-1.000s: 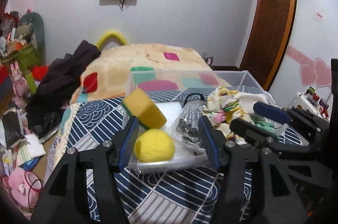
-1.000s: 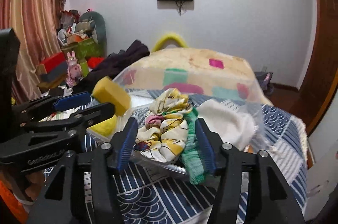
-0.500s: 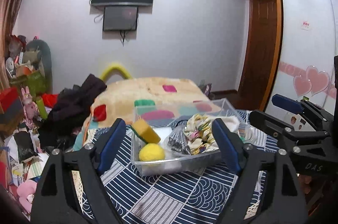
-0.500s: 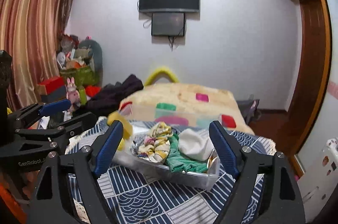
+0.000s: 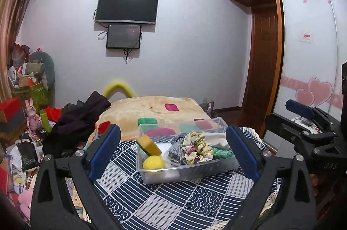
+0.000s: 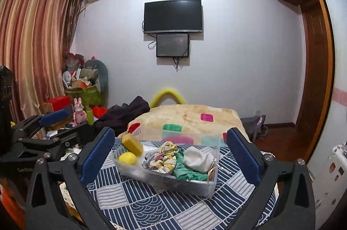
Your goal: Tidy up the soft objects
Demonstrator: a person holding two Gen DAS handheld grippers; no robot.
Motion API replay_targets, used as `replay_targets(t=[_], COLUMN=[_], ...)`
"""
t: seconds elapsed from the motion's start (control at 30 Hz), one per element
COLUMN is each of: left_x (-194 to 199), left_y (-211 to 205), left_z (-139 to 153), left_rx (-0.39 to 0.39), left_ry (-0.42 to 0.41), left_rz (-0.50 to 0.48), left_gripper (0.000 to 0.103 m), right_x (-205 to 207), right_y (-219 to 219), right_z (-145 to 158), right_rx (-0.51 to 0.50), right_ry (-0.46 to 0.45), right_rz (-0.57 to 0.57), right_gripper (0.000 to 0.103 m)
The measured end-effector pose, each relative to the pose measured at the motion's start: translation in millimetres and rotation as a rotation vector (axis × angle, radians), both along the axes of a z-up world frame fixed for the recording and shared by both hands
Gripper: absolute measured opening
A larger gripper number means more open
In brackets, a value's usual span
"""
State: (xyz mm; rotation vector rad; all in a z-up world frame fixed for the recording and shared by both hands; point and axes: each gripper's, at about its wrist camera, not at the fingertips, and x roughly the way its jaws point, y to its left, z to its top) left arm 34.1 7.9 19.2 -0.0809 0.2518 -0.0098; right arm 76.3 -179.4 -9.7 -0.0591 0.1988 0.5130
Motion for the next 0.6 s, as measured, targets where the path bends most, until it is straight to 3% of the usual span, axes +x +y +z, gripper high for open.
replay_targets(t=[0.6], left_x=[-5.3], left_y=[-1.2], left_z=[3.1], left_rx=[0.004], left_ry=[-0.02], left_rz=[0.0], left_gripper=[0.1], right_x=[-3.5], right_y=[-6.1], right_z=[-2.0], right_rx=[0.019], right_ry=[0.01], right_rz=[-0.008], right_gripper=[0.103])
